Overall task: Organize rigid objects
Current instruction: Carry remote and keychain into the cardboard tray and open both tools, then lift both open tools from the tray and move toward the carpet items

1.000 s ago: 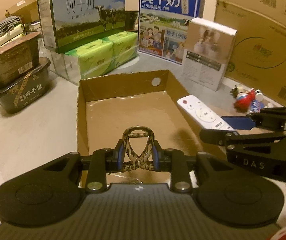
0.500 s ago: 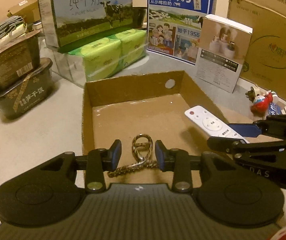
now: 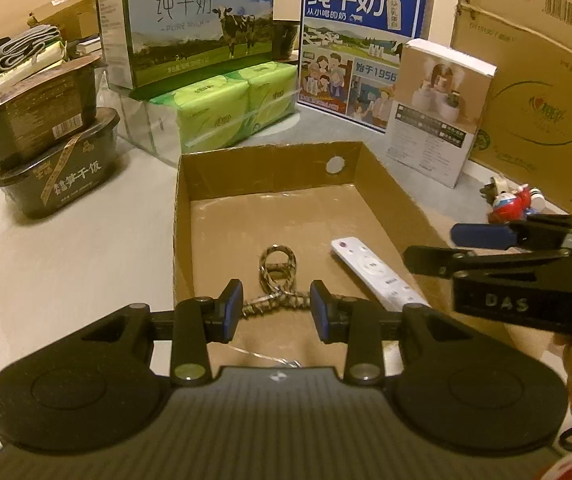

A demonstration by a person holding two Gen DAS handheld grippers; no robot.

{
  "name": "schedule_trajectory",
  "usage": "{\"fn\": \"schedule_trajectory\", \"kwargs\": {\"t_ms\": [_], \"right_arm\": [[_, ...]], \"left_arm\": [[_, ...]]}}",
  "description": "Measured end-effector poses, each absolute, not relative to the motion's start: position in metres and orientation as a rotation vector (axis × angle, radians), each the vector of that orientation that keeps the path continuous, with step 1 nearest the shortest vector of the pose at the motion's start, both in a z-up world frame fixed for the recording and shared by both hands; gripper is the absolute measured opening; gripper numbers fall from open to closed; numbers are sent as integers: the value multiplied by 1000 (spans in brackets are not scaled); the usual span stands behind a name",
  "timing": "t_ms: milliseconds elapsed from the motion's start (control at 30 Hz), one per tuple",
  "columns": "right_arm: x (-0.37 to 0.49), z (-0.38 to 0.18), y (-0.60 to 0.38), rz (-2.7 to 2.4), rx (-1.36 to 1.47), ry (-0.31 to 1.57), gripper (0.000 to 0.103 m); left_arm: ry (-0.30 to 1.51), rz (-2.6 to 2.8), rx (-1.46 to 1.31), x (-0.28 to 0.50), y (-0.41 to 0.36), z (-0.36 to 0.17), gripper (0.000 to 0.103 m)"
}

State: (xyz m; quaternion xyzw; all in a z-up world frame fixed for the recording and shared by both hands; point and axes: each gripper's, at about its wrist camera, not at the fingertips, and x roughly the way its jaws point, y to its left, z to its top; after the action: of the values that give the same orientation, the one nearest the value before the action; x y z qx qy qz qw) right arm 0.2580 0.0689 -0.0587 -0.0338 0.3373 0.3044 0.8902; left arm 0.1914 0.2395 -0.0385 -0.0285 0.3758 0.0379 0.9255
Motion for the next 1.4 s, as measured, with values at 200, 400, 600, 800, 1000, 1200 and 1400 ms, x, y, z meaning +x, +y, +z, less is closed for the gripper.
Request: {"fn": "schedule_trajectory", "kwargs": {"t_ms": [200,400,600,800,1000,1200,1400], "right_arm": [[225,-45,32,584,-54,678,57],[184,-34,-12,518,-34,673,58],[149,-33,-57,455,-59,688,63],[130,-33,-107,369,-29,706,66],[116,-29,-148,305,-10,702,68],[110,-29,-176,265,4,700,69],[112,-32,-197,241,22,713,71]], "left_arm": [[747,76,-78,165,220,-27,33],[724,57,-106,138,189,-16,37],[709,6,-110,116,148,-8,52],[704,-20,-112,101,111,-5,67],[701,-34,-107,92,79,-6,84],[719,-57,-82,92,53,-11,87],[728,-73,-61,97,31,-15,88]]}}
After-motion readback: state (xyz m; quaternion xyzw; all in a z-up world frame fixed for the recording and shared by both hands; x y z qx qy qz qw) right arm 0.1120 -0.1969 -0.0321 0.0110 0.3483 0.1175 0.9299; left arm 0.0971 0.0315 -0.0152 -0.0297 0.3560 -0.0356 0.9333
